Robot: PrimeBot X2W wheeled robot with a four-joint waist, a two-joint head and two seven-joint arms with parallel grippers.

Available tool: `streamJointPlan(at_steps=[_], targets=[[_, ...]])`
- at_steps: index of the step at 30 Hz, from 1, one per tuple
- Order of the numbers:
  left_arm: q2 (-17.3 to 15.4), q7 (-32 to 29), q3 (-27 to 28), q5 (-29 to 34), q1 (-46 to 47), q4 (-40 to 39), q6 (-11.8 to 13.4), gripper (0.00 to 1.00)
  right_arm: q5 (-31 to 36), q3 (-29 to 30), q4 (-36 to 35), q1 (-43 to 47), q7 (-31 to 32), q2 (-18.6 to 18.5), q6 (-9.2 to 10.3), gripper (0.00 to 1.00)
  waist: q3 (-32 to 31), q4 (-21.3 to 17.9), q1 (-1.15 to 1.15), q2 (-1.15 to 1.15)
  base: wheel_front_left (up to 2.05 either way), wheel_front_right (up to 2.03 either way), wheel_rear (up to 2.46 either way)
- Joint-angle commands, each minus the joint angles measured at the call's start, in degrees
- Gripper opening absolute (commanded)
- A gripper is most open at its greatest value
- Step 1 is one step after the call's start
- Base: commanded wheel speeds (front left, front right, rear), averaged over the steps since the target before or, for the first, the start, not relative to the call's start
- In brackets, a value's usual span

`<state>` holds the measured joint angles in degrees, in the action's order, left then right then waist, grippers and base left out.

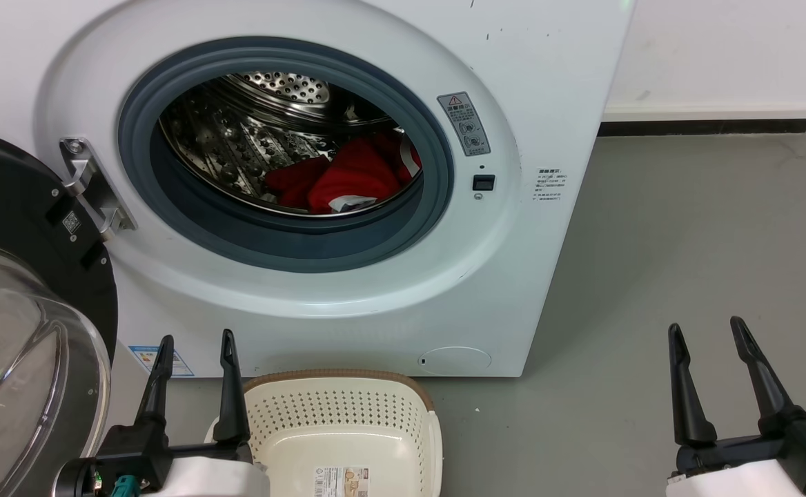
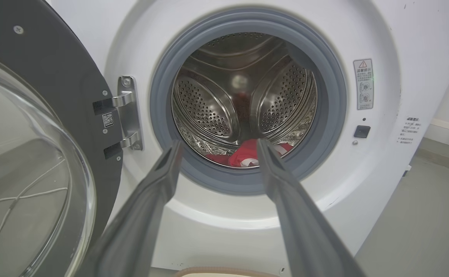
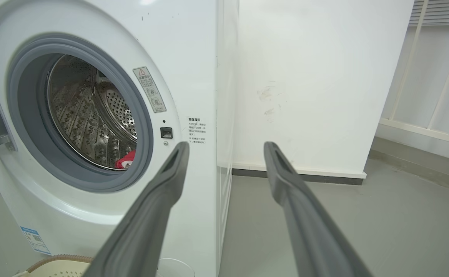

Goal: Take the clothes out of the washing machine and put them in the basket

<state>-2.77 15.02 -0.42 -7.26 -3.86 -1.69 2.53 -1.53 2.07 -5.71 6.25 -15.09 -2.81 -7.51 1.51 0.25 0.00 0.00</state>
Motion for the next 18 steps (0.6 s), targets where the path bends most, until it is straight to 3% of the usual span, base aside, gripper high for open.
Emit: streamJointPlan(at_steps=[1, 18], targets=[[-0.2, 0.2, 0.0, -0.5, -0.5, 0.2, -0.1, 1.00, -0.3, -0.1, 0.1, 0.7, -0.1, -0.1, 0.04, 1.00, 0.0, 0.0, 0.00, 0.00, 0.00, 0.00, 0.00], [-0.2, 0.2, 0.4, -1.1, -0.6, 1.4, -0.4, 1.00, -1.5, -0.2, 1.0, 0.8, -0.1, -0.1, 0.04, 1.00, -0.1, 0.0, 0.00, 0.00, 0.00, 0.00, 0.00]])
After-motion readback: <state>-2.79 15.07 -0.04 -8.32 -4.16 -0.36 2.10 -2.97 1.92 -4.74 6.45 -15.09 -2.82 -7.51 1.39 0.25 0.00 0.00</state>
